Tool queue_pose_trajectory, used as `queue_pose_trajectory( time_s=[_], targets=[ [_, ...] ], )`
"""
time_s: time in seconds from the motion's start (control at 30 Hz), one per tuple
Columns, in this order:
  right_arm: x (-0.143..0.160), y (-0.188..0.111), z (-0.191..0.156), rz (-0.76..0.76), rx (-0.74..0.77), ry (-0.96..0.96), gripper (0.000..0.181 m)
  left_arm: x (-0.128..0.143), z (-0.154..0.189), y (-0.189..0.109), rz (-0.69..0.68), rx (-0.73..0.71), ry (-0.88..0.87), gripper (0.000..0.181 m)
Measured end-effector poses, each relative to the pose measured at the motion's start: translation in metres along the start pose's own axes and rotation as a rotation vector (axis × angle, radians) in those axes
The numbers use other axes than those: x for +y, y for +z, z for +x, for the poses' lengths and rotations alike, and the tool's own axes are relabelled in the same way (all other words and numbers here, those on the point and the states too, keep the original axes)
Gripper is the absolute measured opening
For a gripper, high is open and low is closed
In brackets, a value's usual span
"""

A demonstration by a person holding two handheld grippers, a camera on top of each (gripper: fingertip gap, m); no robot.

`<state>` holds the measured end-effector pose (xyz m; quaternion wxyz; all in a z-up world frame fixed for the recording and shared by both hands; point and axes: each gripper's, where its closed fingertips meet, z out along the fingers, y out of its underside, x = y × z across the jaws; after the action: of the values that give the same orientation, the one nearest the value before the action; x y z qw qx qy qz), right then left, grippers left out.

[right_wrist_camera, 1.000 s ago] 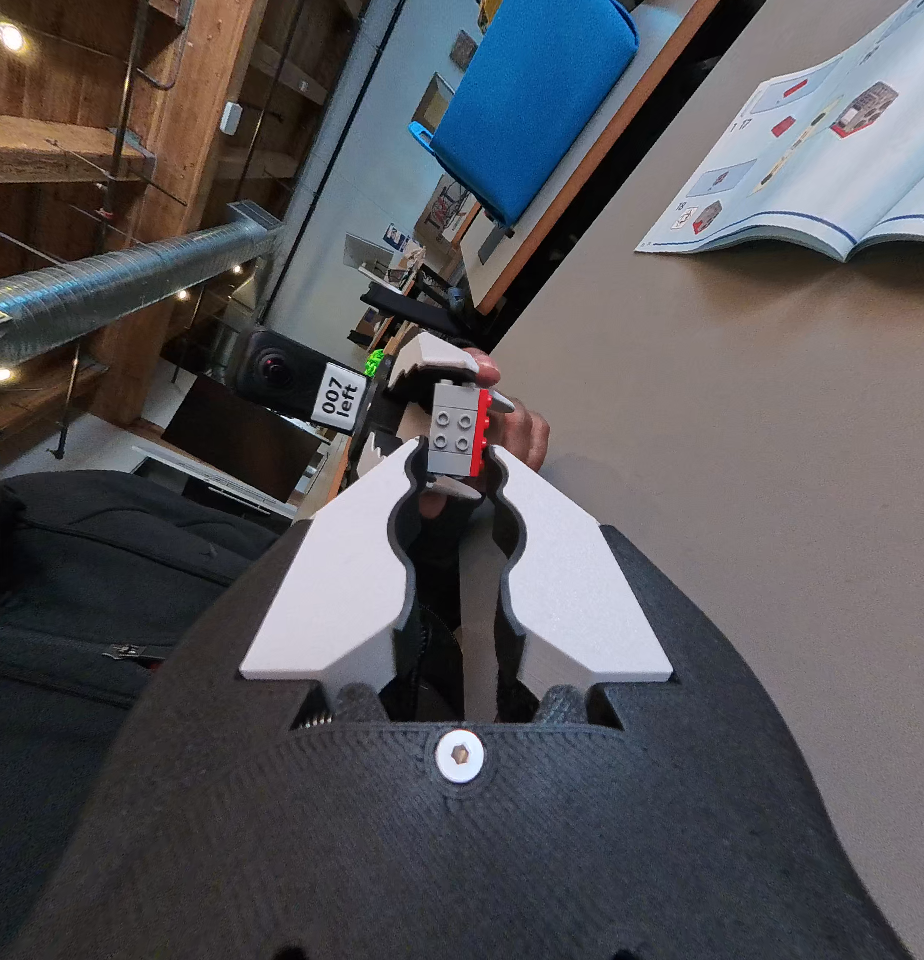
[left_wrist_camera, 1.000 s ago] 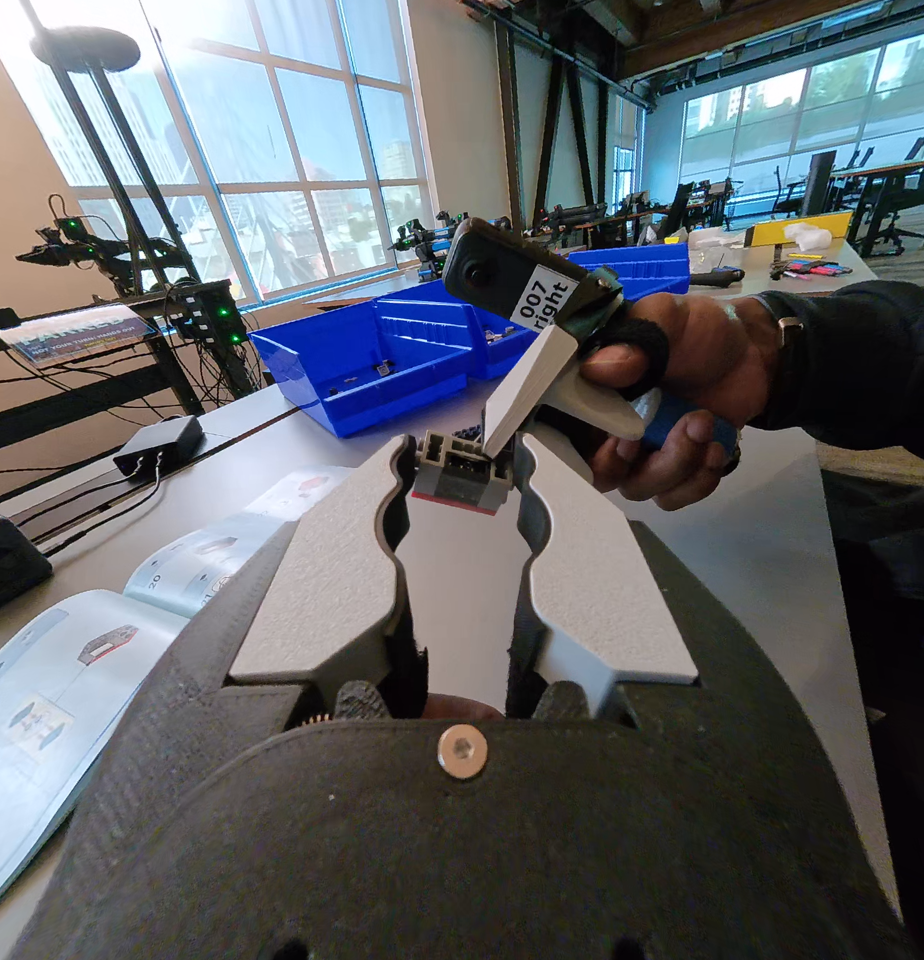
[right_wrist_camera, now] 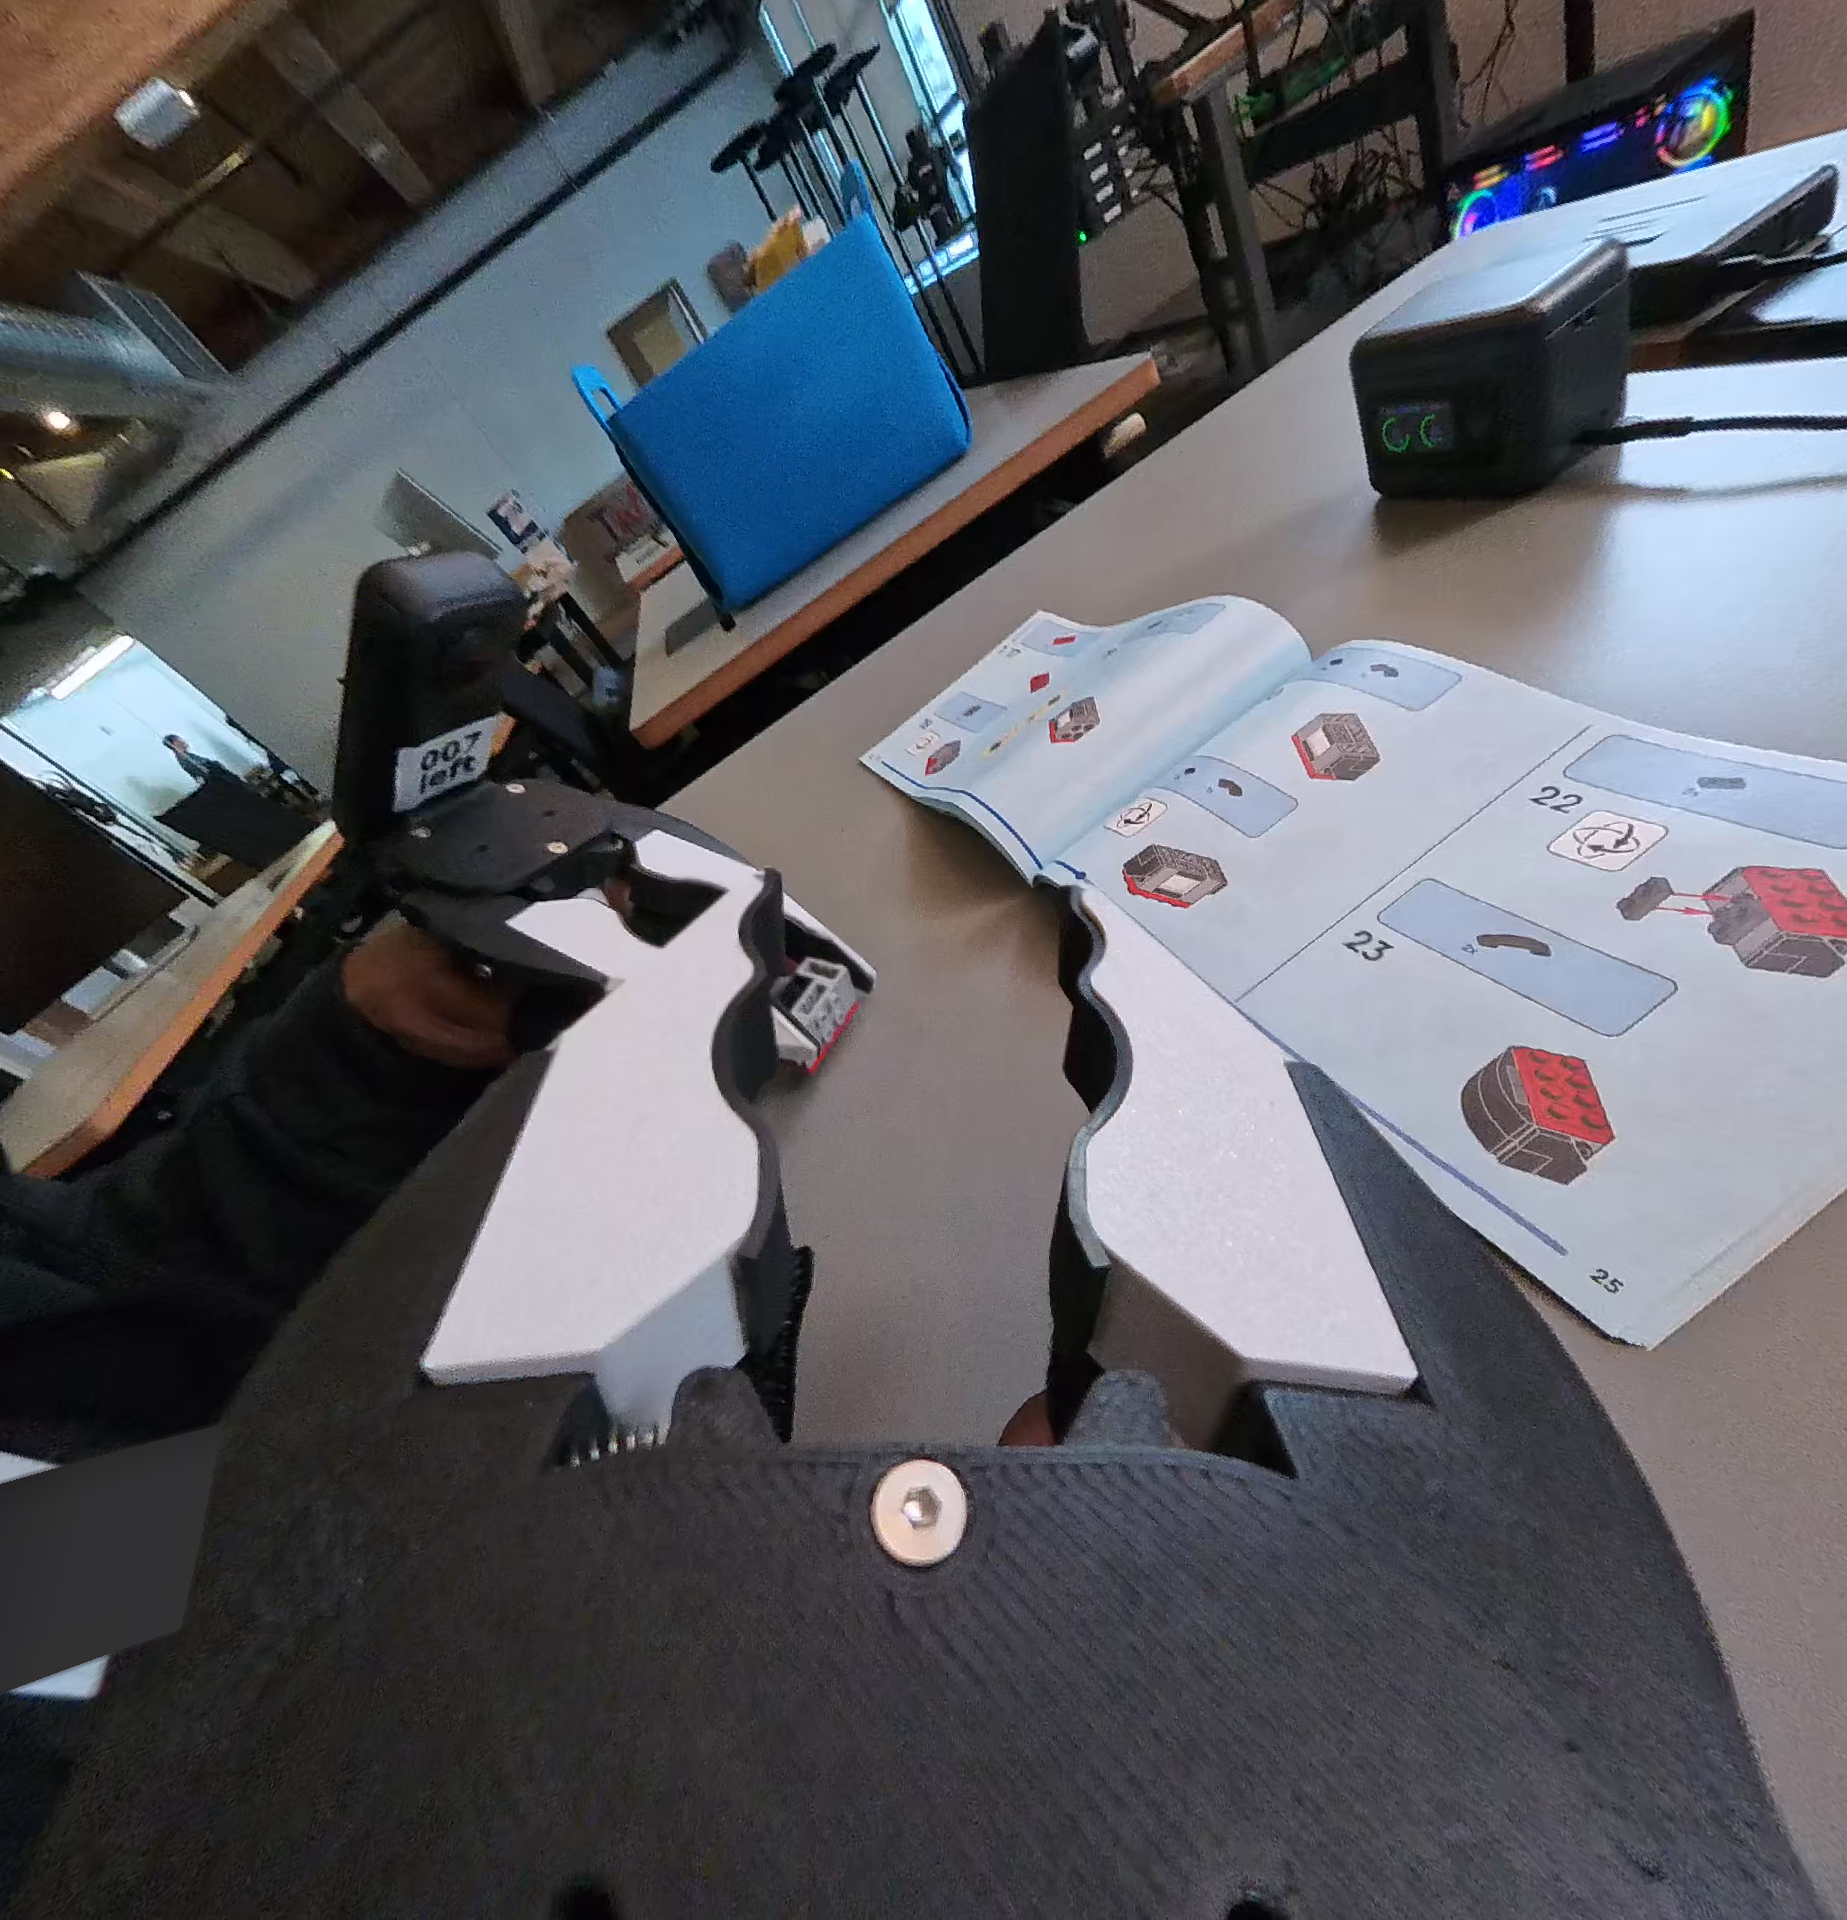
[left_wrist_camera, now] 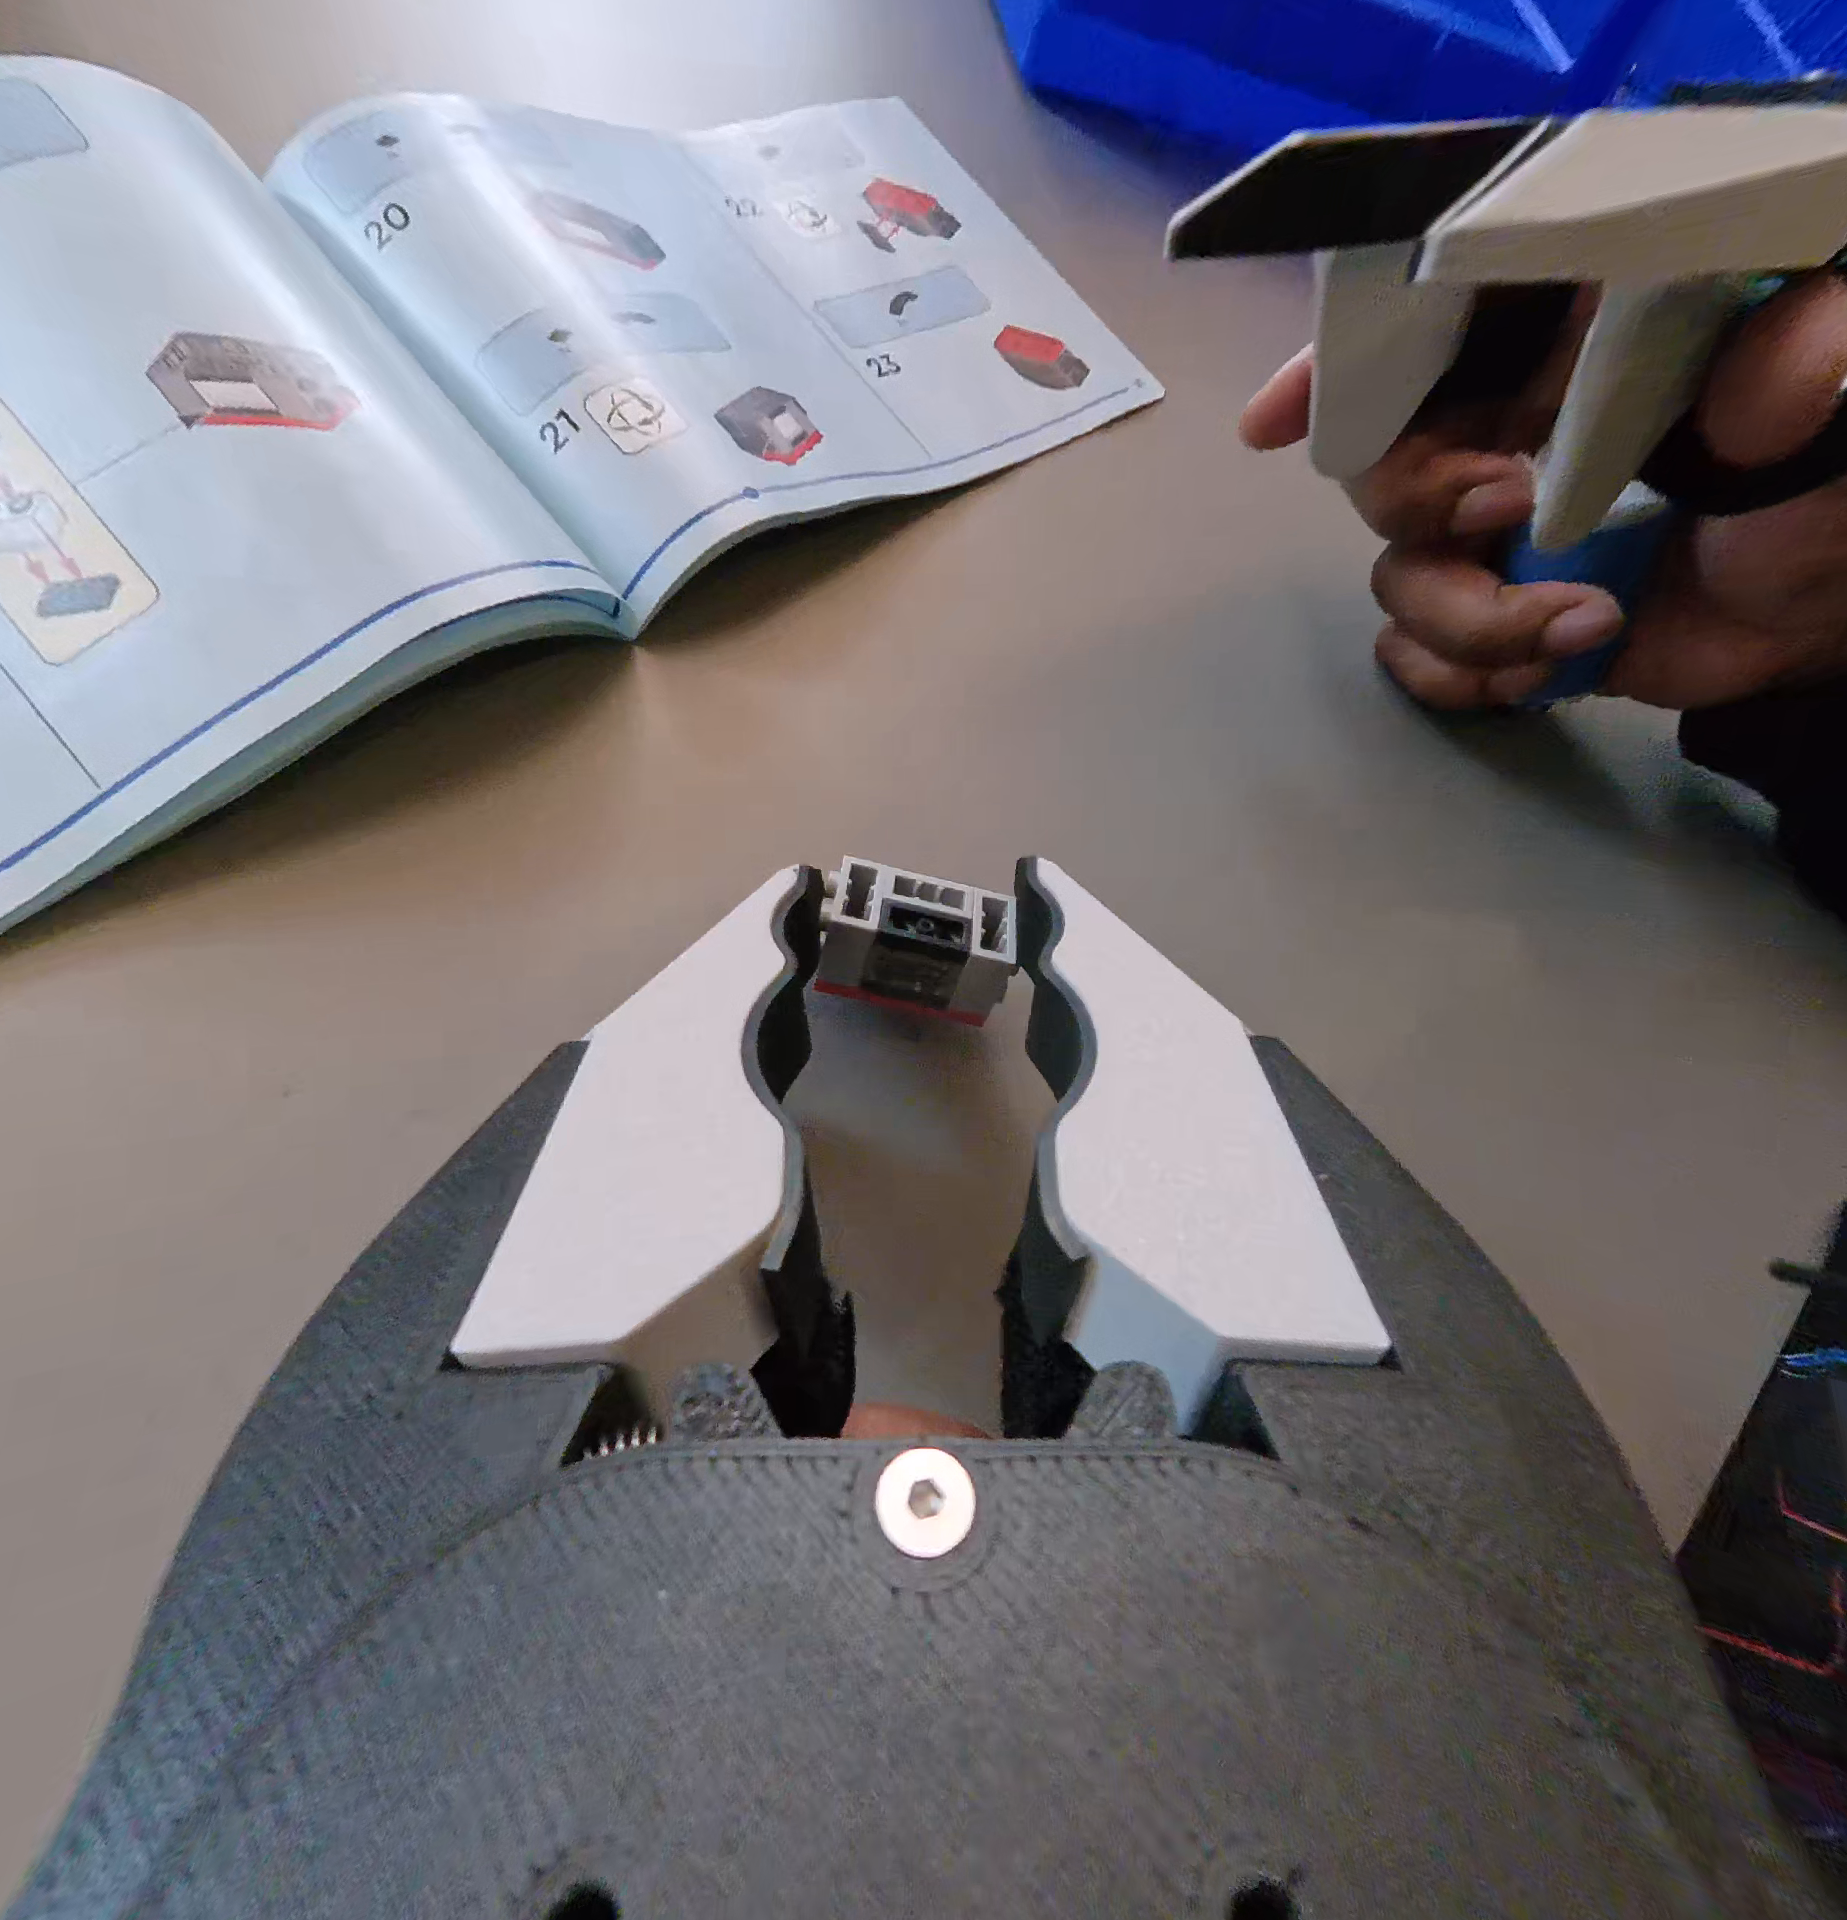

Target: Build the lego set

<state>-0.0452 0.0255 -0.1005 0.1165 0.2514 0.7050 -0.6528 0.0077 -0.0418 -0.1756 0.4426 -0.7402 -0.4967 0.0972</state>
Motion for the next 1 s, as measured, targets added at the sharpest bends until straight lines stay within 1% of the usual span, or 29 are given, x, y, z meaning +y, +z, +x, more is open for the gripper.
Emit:
queue_pose_trajectory(
  time_s=[0.17,0.3,0.67,1.0],
  targets=[
    [-0.004,-0.007,0.0,0.045,-0.041,0.053,0.053,0.003,0.001,0.003,-0.023,-0.01,0.029,0.039],
    [-0.007,-0.012,-0.002,0.073,-0.065,0.06,0.052,0.004,0.003,0.003,-0.033,-0.014,0.053,0.04],
    [-0.007,-0.014,-0.003,0.079,-0.092,0.088,0.052,0.007,0.01,0.005,-0.051,0.009,0.094,0.04],
    [-0.007,-0.014,-0.003,0.079,-0.101,0.098,0.052,0.009,0.011,0.006,-0.064,-0.003,0.119,0.042]
  ],
)
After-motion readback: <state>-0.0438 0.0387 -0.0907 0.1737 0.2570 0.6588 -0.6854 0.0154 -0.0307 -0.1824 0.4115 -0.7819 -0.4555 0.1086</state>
